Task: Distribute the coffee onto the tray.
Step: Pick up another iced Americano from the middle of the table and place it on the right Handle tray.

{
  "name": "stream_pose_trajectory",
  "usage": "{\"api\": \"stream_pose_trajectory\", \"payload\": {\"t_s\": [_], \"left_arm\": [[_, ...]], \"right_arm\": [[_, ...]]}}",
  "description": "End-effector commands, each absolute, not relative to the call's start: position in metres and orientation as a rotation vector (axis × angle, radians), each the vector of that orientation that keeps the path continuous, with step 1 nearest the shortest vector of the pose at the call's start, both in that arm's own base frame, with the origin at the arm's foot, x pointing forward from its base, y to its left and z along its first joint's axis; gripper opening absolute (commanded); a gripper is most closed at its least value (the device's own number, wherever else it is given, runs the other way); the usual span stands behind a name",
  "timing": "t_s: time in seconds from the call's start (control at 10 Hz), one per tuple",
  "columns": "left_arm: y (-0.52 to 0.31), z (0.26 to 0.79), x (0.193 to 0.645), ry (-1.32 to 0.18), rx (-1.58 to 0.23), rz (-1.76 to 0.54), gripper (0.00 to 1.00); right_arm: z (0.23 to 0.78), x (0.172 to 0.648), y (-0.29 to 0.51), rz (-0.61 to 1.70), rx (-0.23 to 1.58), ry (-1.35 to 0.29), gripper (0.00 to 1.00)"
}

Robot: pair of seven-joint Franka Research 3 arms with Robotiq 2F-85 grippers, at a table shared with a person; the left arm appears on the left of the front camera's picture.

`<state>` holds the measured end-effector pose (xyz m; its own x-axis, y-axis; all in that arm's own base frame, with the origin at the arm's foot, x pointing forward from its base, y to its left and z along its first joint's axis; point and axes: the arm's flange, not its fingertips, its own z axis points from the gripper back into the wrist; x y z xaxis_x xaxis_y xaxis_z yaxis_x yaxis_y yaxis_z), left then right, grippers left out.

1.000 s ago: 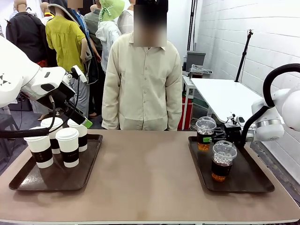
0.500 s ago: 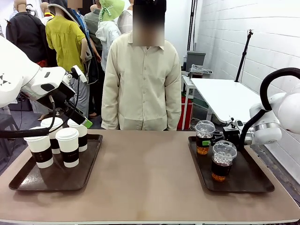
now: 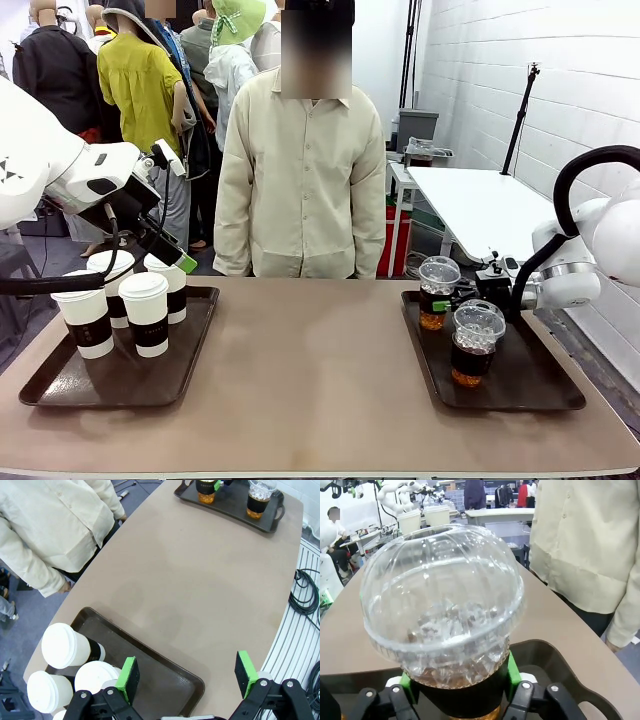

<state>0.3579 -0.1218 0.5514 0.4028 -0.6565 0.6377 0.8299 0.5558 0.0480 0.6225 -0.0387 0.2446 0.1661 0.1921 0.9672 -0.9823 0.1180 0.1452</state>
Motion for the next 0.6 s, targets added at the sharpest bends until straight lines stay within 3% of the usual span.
{"api": "stream_pose_trajectory", "payload": {"t_s": [0.0,0.5], "left_arm": [[-0.12,0.552,0.36,-0.651,-0.293,-0.965,1.0],[-0.12,0.552,0.36,-0.651,-0.293,-0.965,1.0]], "right_arm": [[0.245,0.627,-0.041,1.084,1.047,-0.957,1.0],[0.248,0.615,-0.063,1.034,0.994,-0.948,1.0]]}}
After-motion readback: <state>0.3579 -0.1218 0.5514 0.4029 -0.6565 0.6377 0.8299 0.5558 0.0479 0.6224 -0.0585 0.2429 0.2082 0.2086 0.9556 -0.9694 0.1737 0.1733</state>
